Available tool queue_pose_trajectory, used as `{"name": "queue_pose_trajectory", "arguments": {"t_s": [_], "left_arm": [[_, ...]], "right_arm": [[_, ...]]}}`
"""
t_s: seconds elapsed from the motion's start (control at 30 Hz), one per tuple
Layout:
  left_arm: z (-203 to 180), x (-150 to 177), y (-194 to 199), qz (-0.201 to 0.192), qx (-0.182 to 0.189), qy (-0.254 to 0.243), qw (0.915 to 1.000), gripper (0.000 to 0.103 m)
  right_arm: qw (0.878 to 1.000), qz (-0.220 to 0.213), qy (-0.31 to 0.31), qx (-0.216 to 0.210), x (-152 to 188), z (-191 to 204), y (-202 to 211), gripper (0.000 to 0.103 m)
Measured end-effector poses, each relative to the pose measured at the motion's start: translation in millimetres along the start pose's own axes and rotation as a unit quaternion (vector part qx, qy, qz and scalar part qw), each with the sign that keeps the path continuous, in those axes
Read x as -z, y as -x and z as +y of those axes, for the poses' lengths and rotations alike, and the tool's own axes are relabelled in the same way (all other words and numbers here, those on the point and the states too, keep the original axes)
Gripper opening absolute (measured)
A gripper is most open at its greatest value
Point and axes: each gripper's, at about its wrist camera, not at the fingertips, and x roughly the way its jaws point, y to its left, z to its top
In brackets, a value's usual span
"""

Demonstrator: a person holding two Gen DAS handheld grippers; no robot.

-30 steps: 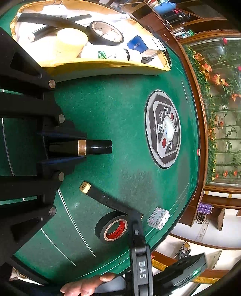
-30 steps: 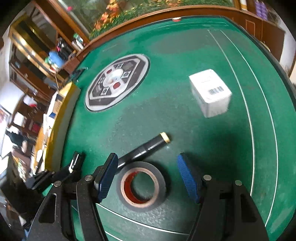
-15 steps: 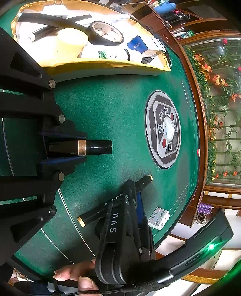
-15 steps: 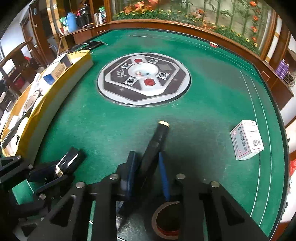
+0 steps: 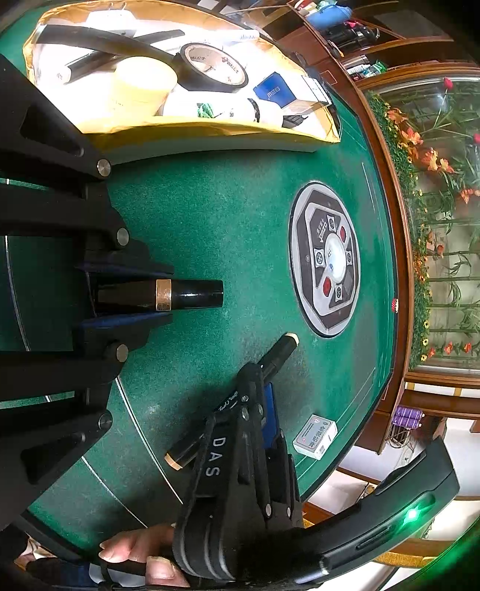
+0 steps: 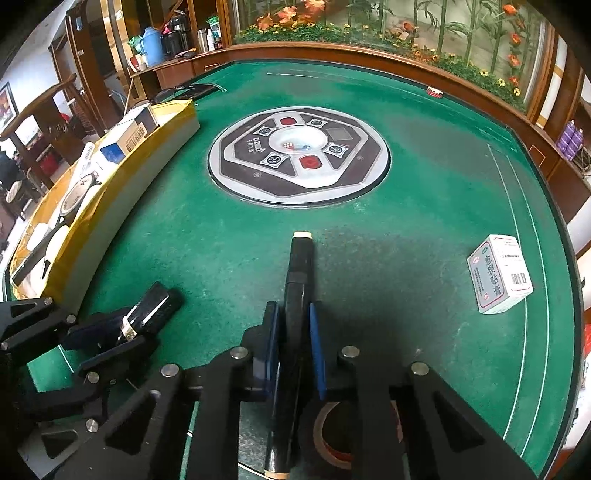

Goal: Organize rigid objects
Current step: 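Grasp a black marker with the right gripper while the left holds another marker, then carry both black markers over the tray with both grippers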

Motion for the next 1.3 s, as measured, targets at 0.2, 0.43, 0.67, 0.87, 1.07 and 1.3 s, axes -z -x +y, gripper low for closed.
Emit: {"name": "queue_pose_trajectory", "arguments": {"t_s": [0.2, 0.43, 0.67, 0.87, 1.07, 1.3], "left_arm": [[0, 0, 1, -0.003, 0.007, 0.004, 1.0000, 0.018], [1, 1, 6, -0.016, 0.018, 0.008, 0.9997, 0.018], [-2, 1, 9, -0.023, 0.013, 0.004, 0.9996, 0.018], [0, 1, 12, -0.031, 0.014, 0.006, 0.9994, 0.018], [-1, 2, 15, -0.037, 0.016, 0.005, 0.9992, 0.018], [-4, 3, 19, -0.039, 0.023, 0.006, 0.9989, 0.018]], "right_arm": [[0.999, -0.015, -0.030, -0.030, -2, -7, 6, 0.014], [0.997, -0.036, -0.050, -0.047, -6, -13, 14, 0.014], [0.995, -0.049, -0.059, -0.056, -6, -16, 21, 0.014], [0.995, -0.056, -0.063, -0.060, -7, -17, 24, 0.014], [0.994, -0.057, -0.065, -0.062, -7, -18, 24, 0.014], [0.994, -0.058, -0.069, -0.063, -7, -20, 25, 0.014]]}}
